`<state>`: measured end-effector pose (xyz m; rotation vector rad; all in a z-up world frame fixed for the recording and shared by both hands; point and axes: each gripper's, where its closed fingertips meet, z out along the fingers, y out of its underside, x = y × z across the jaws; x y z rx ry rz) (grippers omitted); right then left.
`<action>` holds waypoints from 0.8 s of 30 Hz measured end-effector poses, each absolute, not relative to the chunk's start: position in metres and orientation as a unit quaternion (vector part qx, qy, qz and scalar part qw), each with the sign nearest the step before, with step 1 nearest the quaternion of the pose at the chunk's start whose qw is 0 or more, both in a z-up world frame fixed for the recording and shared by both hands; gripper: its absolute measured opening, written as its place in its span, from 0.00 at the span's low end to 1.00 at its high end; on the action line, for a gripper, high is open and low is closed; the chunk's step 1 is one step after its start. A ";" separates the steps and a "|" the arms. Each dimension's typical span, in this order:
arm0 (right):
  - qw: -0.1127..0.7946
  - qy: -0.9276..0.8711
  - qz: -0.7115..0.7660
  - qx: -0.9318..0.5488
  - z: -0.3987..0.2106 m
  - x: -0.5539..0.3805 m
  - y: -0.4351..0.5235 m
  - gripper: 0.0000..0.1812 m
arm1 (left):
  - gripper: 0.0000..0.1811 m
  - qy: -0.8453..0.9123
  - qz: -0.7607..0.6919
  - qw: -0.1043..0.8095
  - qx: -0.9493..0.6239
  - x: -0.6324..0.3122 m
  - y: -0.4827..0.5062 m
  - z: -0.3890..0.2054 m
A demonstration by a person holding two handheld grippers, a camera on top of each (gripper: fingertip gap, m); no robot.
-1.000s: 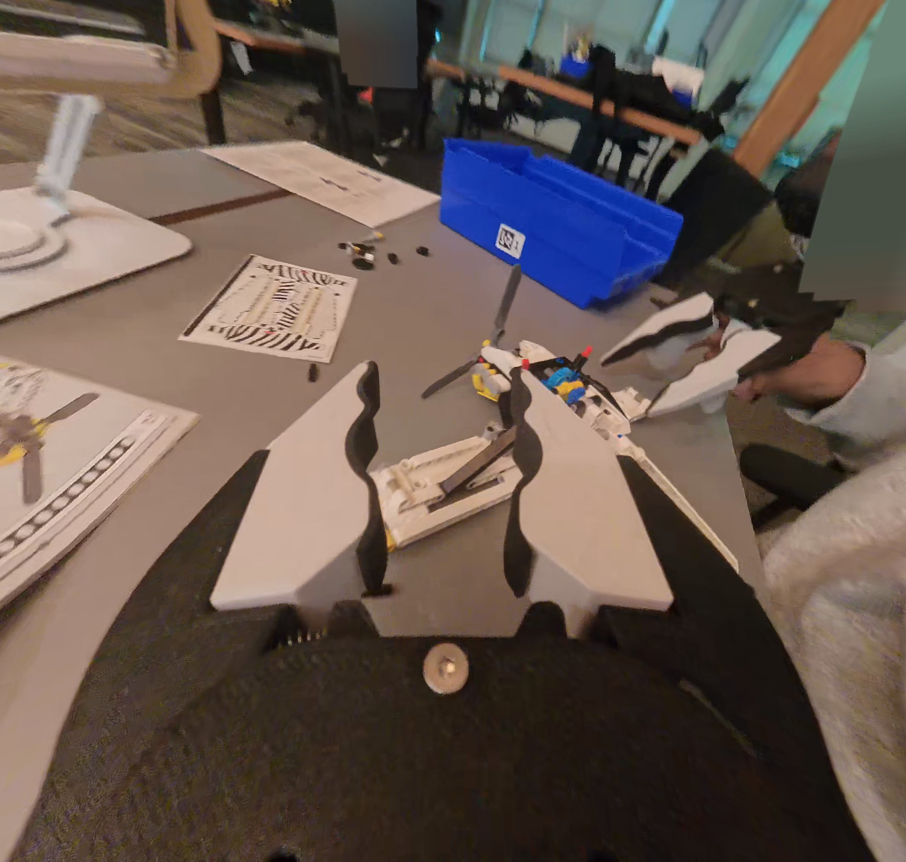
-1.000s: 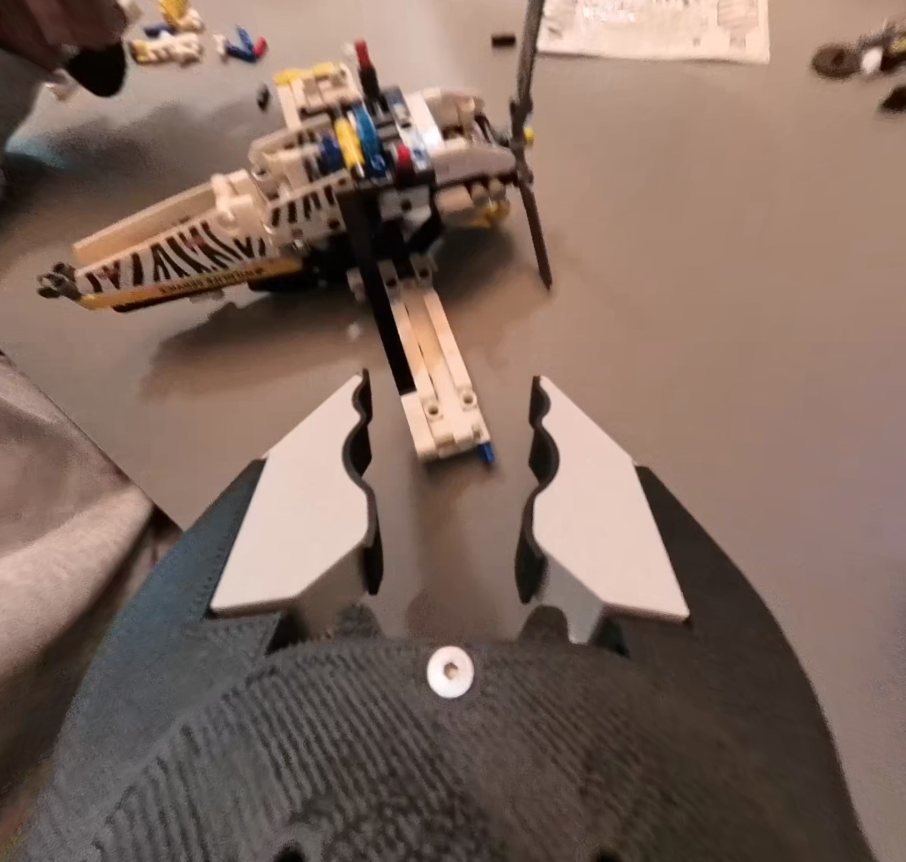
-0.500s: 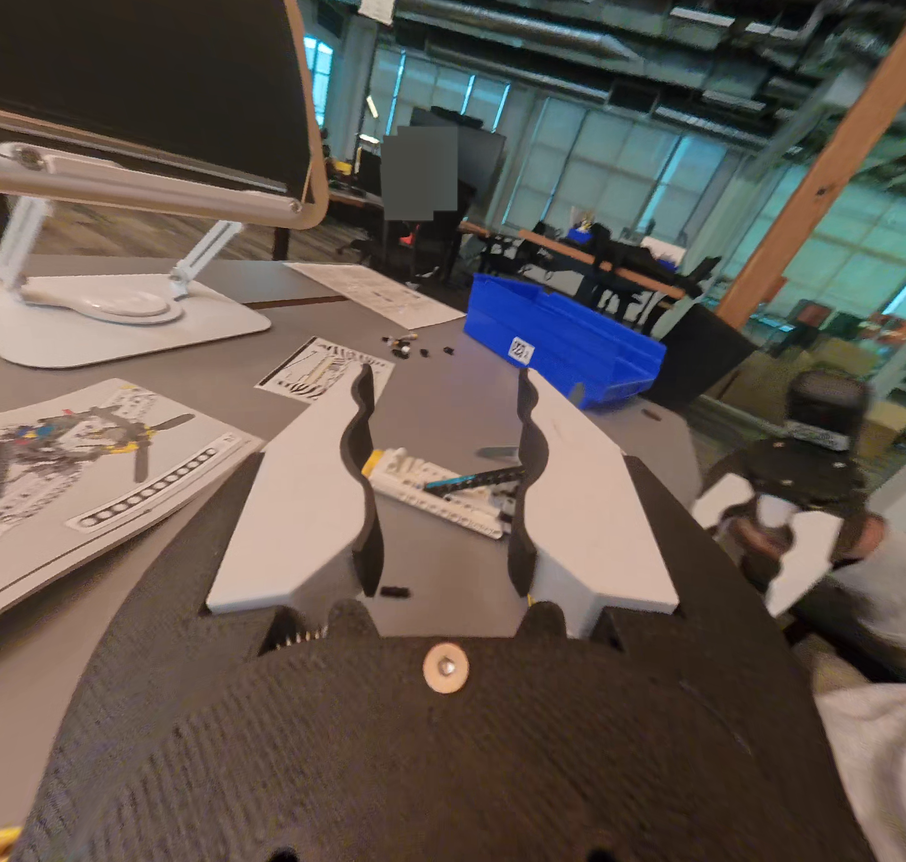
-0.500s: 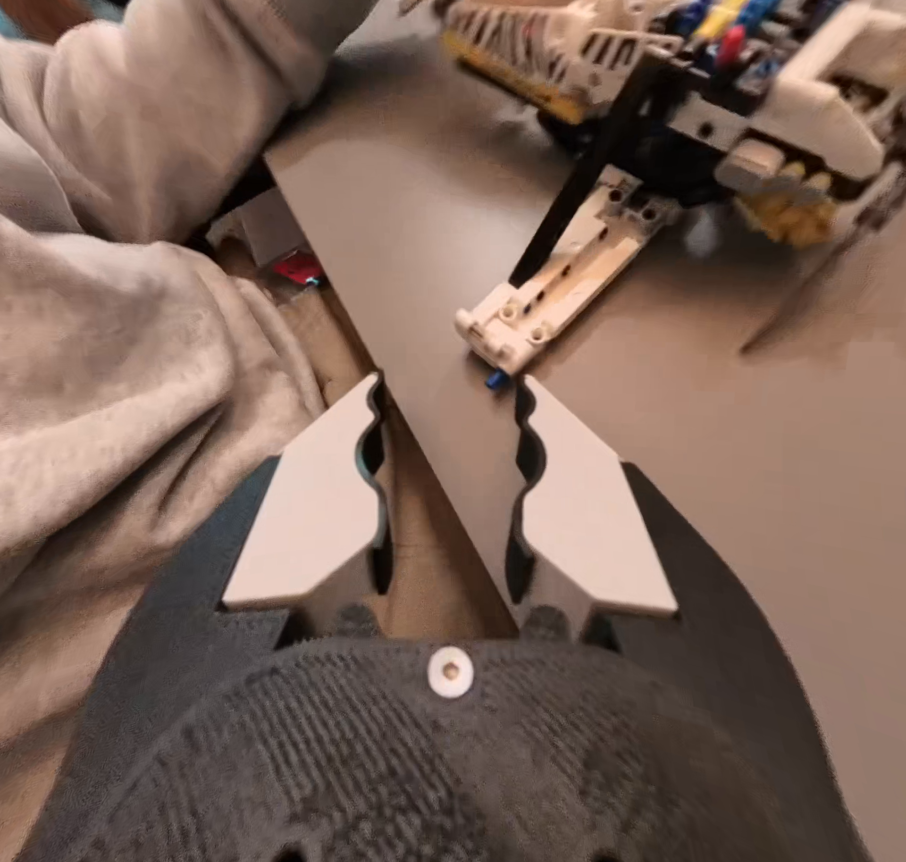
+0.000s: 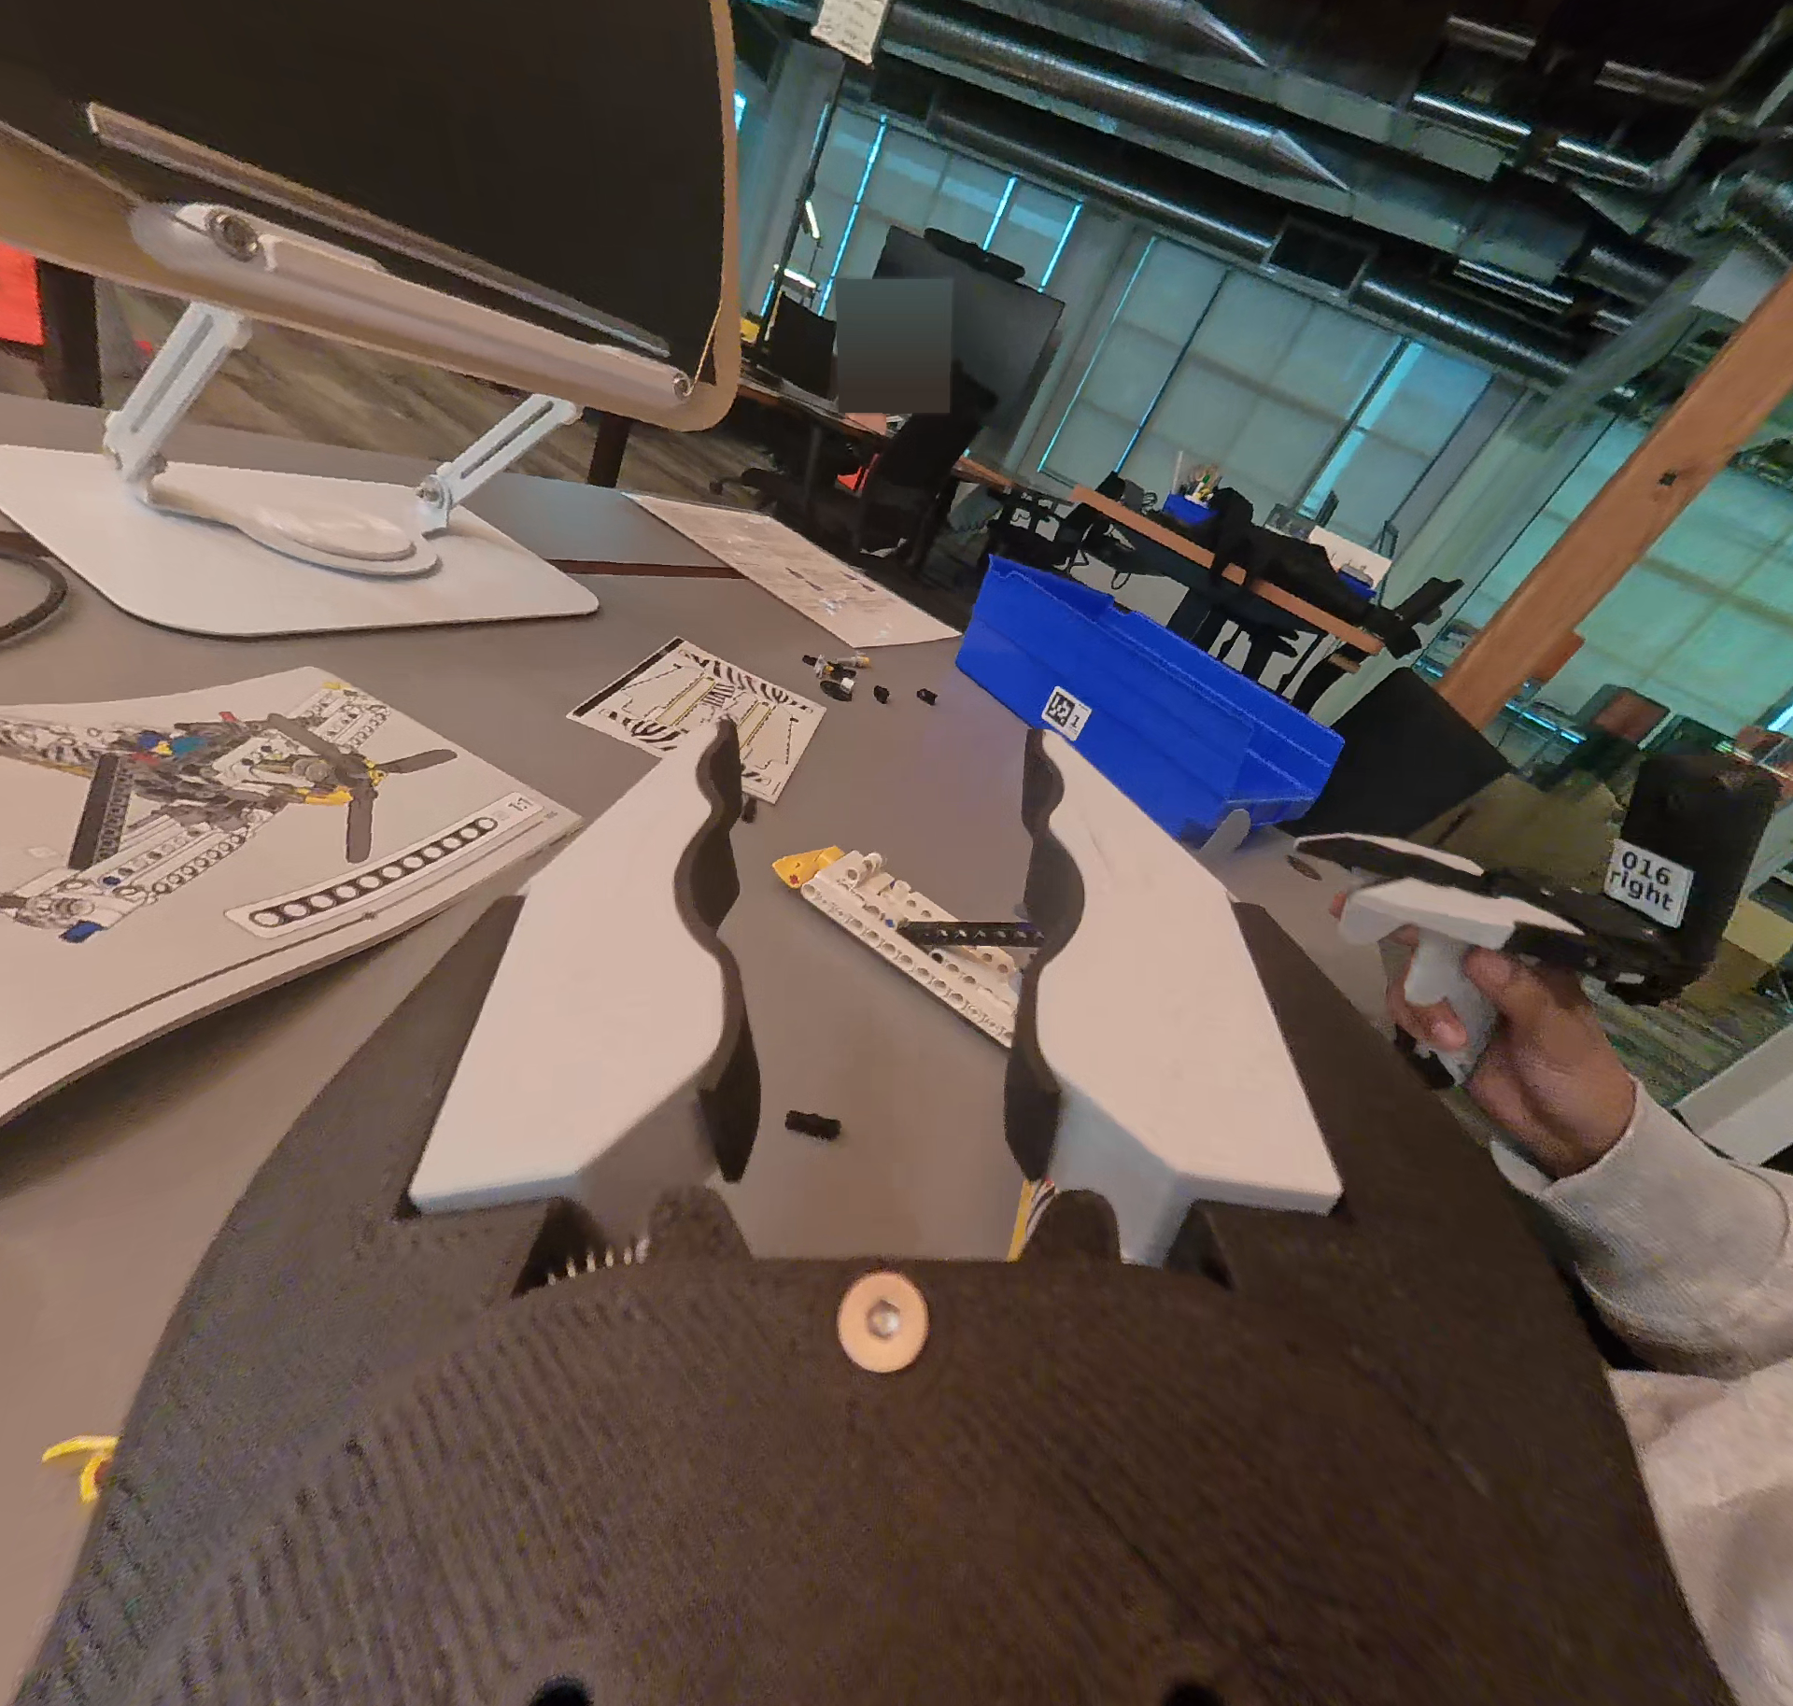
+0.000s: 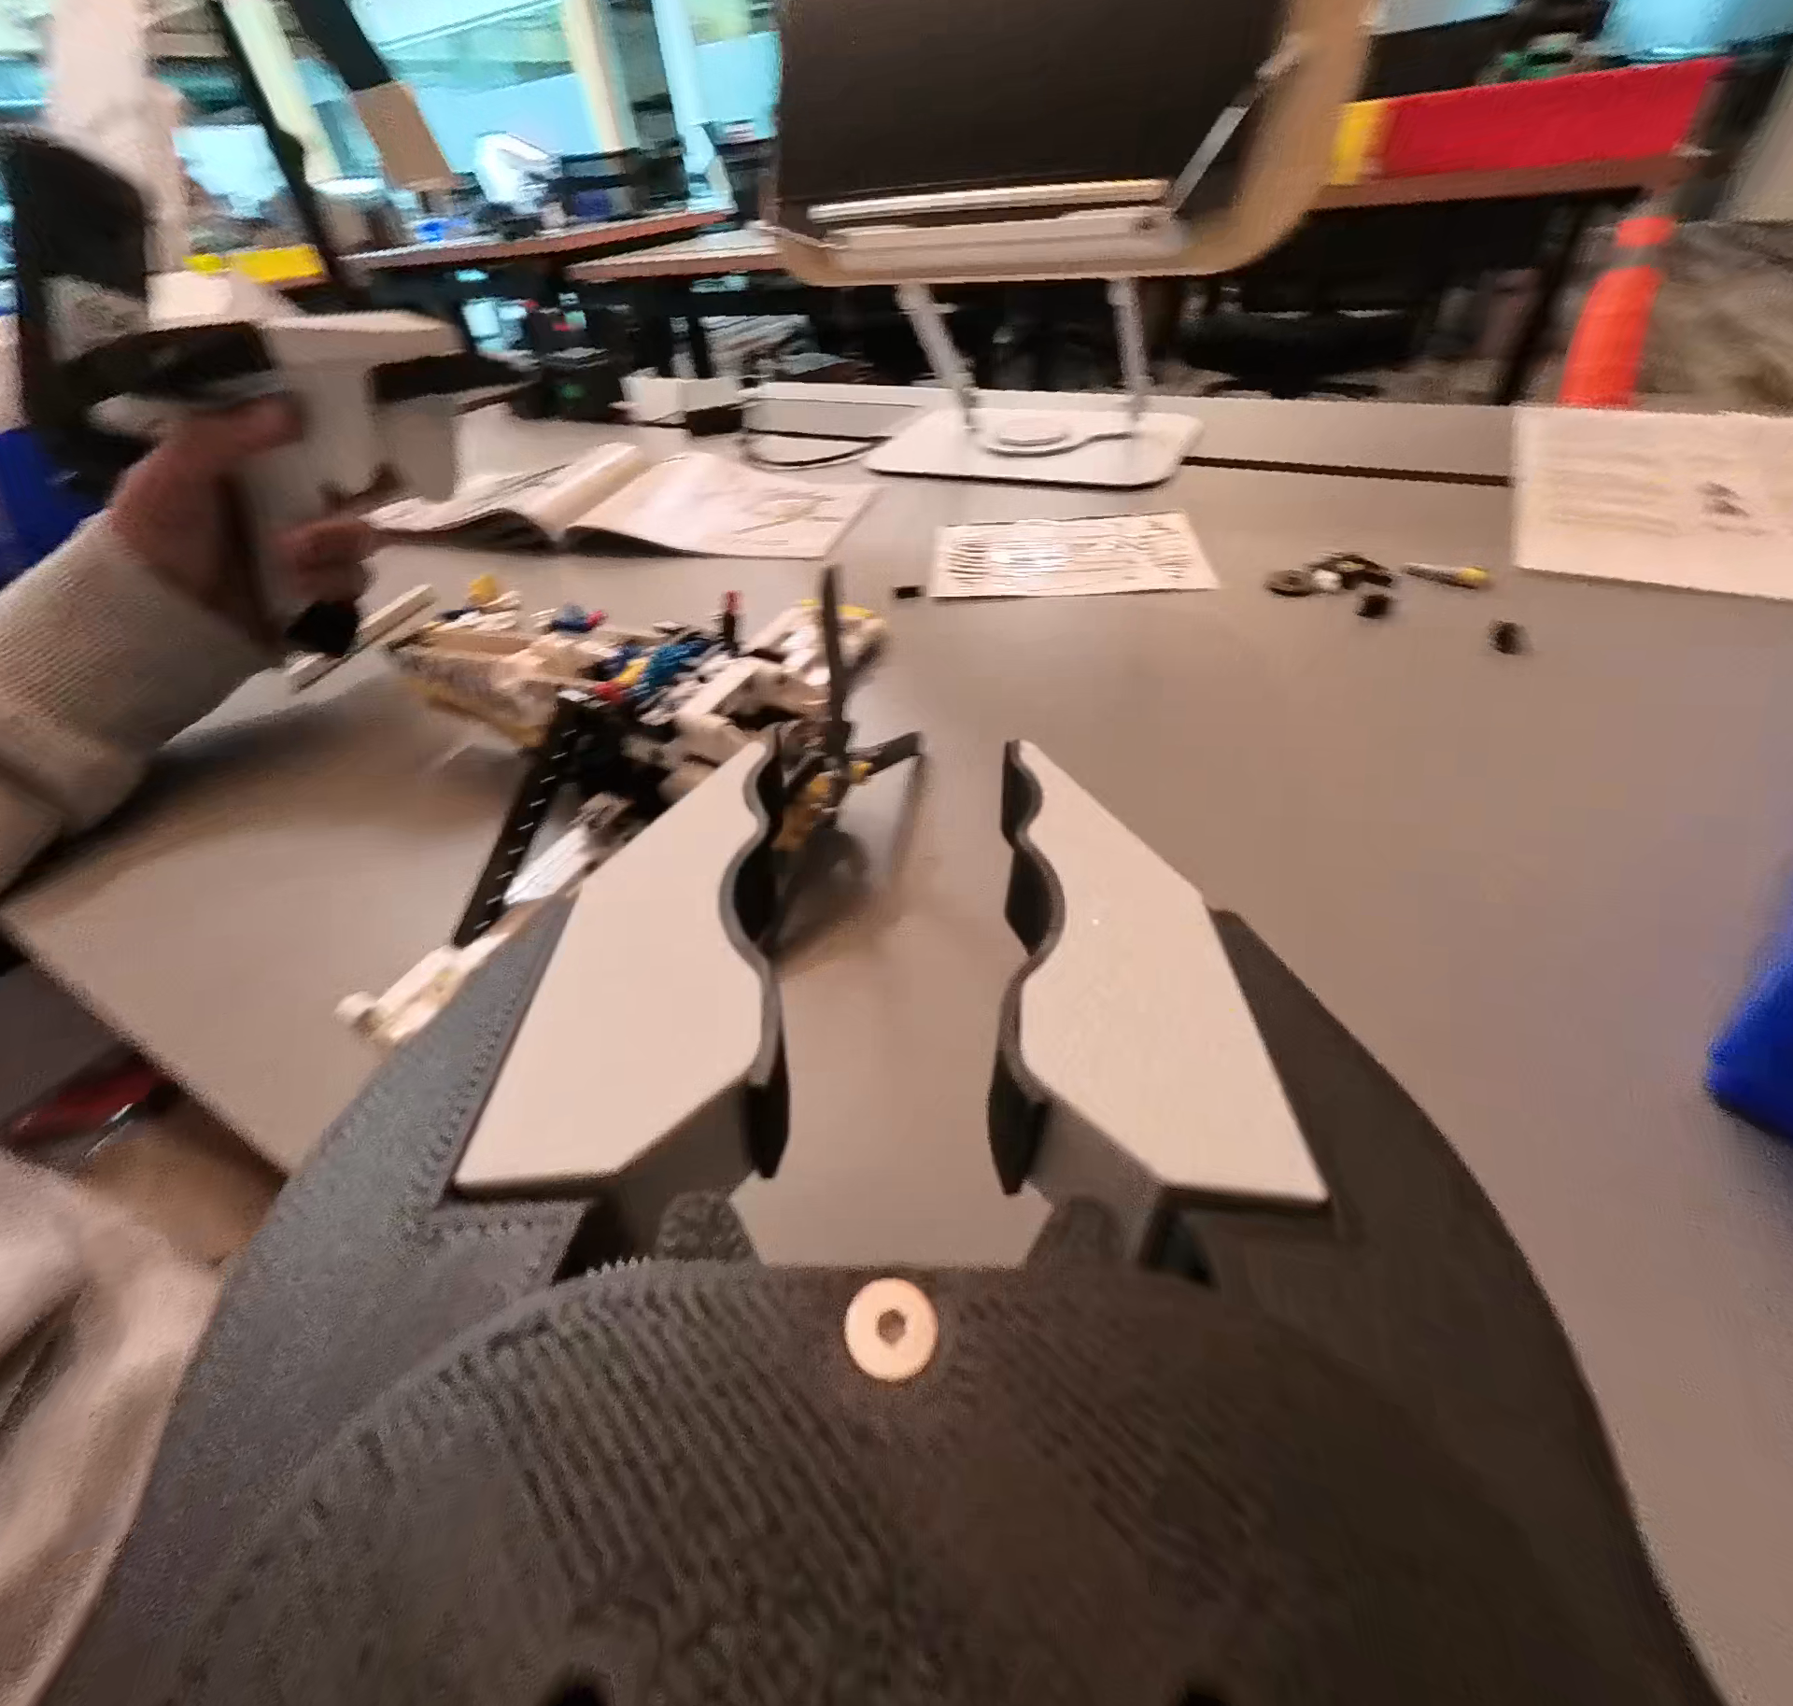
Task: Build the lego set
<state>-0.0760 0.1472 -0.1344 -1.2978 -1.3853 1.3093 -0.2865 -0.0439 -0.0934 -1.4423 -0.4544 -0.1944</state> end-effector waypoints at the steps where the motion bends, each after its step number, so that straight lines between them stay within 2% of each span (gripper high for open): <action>1: 0.419 -0.529 0.505 -0.538 -0.135 -0.078 0.159 0.24 | 0.31 -0.208 -0.087 0.721 -0.655 -0.287 -0.044 -0.095; 8: 0.479 -0.463 0.460 -0.587 -0.132 -0.094 0.205 0.16 | 0.31 -0.234 -0.082 0.708 -0.662 -0.306 -0.042 -0.102; 14: 0.520 -0.504 0.414 -0.552 -0.132 -0.114 0.205 0.15 | 0.31 -0.229 -0.079 0.688 -0.684 -0.302 -0.040 -0.107; 24: 0.542 -0.494 0.452 -0.507 -0.117 -0.105 0.196 0.14 | 0.30 -0.214 -0.112 0.703 -0.668 -0.284 -0.039 -0.101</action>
